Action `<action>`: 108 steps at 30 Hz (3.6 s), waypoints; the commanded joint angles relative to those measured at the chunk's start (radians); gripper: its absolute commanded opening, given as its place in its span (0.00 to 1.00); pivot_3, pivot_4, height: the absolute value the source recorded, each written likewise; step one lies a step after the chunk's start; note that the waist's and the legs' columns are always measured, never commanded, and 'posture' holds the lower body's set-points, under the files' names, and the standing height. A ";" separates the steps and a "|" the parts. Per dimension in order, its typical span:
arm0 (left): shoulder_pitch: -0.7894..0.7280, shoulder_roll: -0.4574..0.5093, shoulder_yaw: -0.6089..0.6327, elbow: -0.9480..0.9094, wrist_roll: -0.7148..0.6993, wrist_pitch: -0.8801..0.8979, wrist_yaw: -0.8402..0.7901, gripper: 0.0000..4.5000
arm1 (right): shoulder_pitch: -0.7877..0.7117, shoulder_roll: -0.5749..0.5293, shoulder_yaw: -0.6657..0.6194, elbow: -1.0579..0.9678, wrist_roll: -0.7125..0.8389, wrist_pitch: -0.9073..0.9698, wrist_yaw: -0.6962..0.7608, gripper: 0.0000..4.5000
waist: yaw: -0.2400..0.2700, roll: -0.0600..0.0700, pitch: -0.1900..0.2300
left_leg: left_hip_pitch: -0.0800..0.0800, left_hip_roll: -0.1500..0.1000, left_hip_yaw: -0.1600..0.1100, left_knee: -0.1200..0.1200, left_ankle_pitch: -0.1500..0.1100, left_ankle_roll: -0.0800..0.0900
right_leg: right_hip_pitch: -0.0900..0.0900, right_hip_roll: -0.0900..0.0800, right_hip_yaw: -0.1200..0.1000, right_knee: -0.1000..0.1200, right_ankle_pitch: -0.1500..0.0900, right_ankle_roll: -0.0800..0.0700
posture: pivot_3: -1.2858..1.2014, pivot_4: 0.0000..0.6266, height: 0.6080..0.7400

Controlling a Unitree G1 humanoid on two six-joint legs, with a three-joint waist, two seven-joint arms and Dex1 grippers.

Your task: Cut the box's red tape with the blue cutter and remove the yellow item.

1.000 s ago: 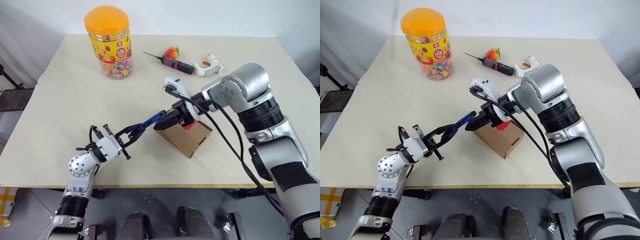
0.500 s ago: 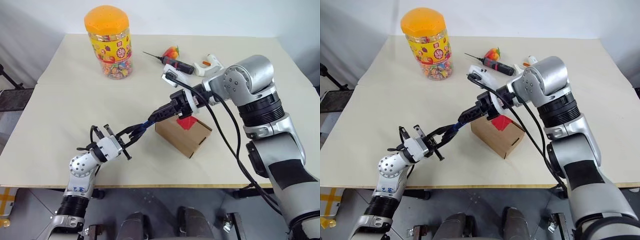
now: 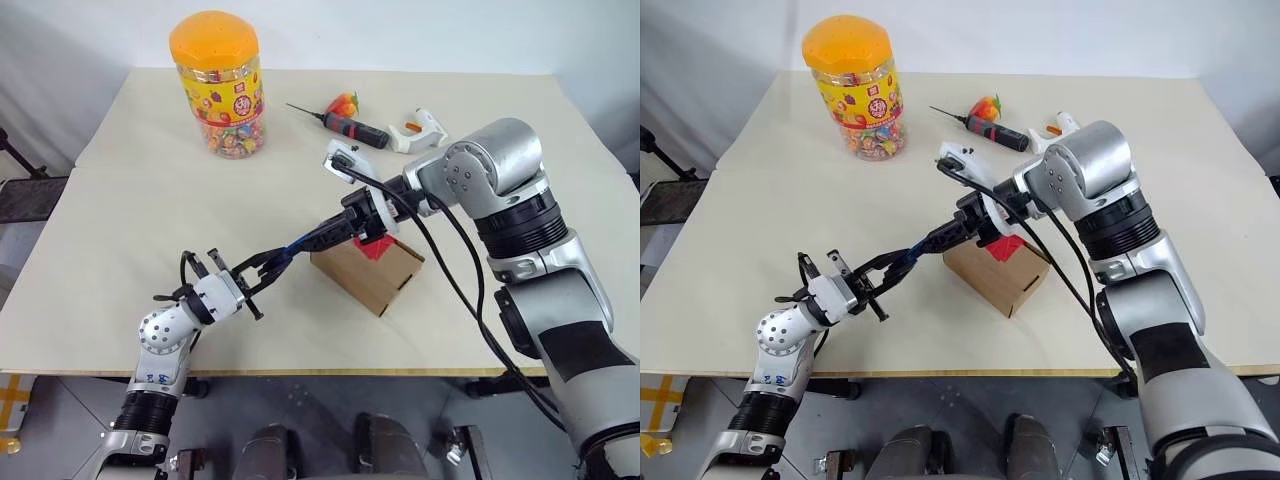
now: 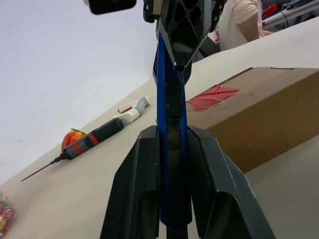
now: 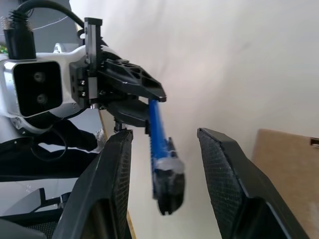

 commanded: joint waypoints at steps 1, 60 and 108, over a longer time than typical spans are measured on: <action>-0.002 0.009 0.005 -0.032 -0.015 -0.012 0.000 0.10 | -0.018 0.008 -0.021 -0.003 0.002 -0.013 0.010 0.48 | 0.000 0.000 0.000 | 0.000 0.000 0.000 0.000 0.000 0.000 | 0.000 0.000 0.000 0.000 0.000 0.000 | 0.52 0.24 1.00; -0.139 0.074 -0.131 -0.644 -0.281 1.179 0.183 0.23 | 0.246 -0.221 -0.475 -0.401 0.026 -0.049 -0.274 0.04 | 0.028 0.000 0.003 | -0.001 -0.001 0.000 -0.002 0.000 0.000 | 0.000 0.002 0.003 -0.002 0.000 0.000 | 0.52 0.24 1.00; -0.591 -0.031 -0.299 -0.032 0.000 1.240 -0.139 0.00 | 0.529 -0.335 -0.499 -0.677 0.045 -0.053 -0.408 0.04 | 0.053 0.000 0.003 | -0.002 -0.002 0.002 0.002 0.001 0.001 | 0.000 0.002 0.003 -0.003 0.000 0.002 | 0.52 0.24 1.00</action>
